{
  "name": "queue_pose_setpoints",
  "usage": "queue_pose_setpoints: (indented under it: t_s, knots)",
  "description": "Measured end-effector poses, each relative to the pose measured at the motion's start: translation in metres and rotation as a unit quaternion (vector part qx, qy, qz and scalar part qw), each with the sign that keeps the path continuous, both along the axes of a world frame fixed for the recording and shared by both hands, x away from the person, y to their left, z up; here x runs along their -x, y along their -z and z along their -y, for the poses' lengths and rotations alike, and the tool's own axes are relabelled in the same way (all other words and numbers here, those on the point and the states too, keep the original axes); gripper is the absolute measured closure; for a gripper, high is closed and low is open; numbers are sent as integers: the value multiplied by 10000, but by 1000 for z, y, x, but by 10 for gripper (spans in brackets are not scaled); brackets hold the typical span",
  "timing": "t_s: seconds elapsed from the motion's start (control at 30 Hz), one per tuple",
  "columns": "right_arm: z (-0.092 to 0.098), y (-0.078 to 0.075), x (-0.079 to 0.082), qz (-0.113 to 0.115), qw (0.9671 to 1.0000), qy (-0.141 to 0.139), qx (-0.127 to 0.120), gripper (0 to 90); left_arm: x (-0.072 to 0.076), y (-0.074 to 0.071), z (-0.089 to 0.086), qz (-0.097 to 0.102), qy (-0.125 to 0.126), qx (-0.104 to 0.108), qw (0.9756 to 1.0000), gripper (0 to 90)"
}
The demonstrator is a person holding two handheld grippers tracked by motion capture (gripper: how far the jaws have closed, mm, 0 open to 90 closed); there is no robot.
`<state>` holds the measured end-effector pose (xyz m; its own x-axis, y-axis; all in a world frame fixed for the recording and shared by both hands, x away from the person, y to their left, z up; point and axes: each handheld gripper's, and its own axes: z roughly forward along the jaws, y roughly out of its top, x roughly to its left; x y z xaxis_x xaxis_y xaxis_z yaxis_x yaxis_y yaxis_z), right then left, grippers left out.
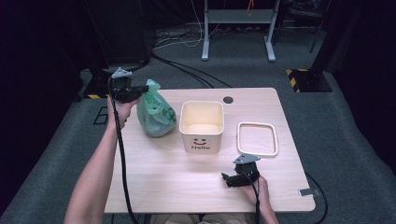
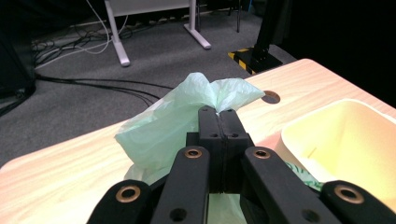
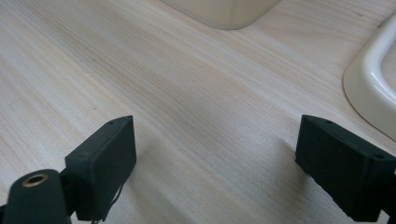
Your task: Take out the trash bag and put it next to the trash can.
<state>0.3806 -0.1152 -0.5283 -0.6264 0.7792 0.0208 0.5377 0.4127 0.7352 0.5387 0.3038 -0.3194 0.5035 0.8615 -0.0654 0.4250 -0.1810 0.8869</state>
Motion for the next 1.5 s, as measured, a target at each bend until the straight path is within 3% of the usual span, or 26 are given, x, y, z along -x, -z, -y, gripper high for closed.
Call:
queue_pose_setpoints:
  t_s: [0.53, 0.93, 1.13, 1.5]
  knots:
    - [0, 0, 0, 5, 10000, 8, 0, 118, 6, 19, -7, -181, 1, 56, 9998, 899]
    - [-1, 0, 0, 11, 10000, 22, 27, 118, 13, 32, -9, -253, -6, -56, 9997, 898]
    - [-1, 0, 0, 16, 10000, 29, 41, 119, 20, 34, -7, -260, -120, -229, 9993, 895]
    - [-1, 0, 0, 18, 10000, 31, 46, 119, 32, 45, -9, -268, -155, -138, 9994, 873]
